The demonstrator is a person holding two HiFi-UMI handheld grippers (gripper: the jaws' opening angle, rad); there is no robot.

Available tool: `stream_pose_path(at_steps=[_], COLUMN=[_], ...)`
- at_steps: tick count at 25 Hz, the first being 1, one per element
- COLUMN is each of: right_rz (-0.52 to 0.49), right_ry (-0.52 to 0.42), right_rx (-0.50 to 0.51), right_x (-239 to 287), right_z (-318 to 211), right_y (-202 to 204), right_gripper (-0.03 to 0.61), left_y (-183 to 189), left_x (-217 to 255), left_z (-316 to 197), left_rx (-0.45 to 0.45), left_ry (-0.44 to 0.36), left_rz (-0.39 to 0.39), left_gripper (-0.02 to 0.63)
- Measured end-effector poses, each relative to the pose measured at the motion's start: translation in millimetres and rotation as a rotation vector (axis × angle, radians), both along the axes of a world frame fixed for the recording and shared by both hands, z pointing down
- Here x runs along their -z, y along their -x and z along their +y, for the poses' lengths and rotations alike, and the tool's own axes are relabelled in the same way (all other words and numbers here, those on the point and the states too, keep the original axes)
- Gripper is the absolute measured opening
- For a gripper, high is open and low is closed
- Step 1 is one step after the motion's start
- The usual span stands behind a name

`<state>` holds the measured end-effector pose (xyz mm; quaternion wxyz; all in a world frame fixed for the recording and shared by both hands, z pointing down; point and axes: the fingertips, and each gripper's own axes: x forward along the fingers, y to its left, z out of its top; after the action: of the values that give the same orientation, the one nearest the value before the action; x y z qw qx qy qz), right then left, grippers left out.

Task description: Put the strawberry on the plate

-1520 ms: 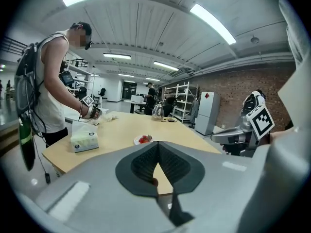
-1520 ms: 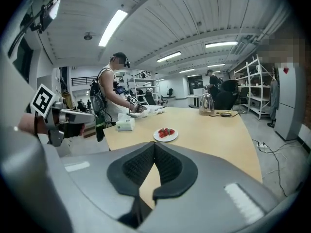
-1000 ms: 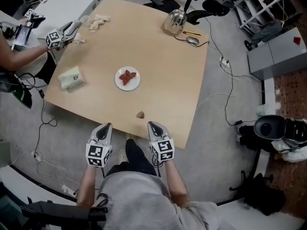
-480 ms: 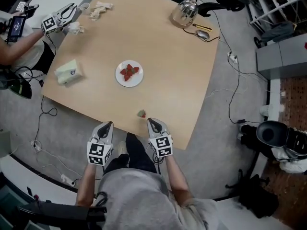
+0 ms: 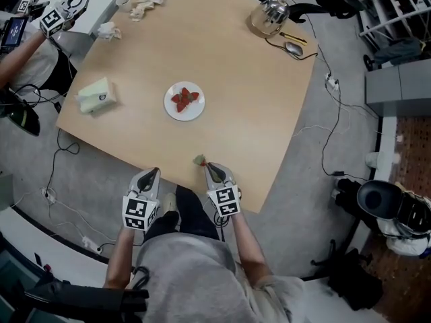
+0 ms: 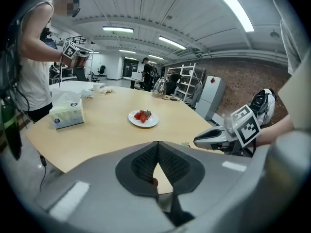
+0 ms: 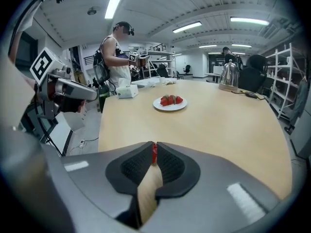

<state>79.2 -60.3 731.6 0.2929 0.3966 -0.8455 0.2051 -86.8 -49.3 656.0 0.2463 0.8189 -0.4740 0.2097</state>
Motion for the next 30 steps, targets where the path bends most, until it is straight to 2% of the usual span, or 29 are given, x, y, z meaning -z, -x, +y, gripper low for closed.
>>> stream_pose_path(at_steps=[7, 14, 21, 28, 30], right_rz=[0.015, 0.019, 0.030, 0.071, 0.074], right_ry=[0.029, 0.073, 0.094, 0.098, 0.098], right_rx=[0.052, 0.106, 0.116, 0.116, 0.122], right_x=[-11.9, -25.8, -34.3, -38.8, -39.4], right_z=[-1.9, -0.3, -4.8, -6.8, -6.6], right_y=[9.6, 18.1, 20.2, 18.3, 18.7], right_gripper=[0.144, 0.209, 0.216, 0.156, 0.156], left_y=[6.0, 14.2, 19.2, 21.8, 22.3], left_x=[-0.5, -6.1, -11.0, -11.1, -11.1], left_z=[-4.4, -4.7, -7.2, -11.2, -11.8], left_rx=[0.023, 0.043, 0.060, 0.070, 0.072], left_ry=[0.005, 0.021, 0.031, 0.034, 0.034], left_rz=[0.001, -0.007, -0.011, -0.014, -0.014], left_gripper=[0.020, 0.020, 0.020, 0.020, 0.020])
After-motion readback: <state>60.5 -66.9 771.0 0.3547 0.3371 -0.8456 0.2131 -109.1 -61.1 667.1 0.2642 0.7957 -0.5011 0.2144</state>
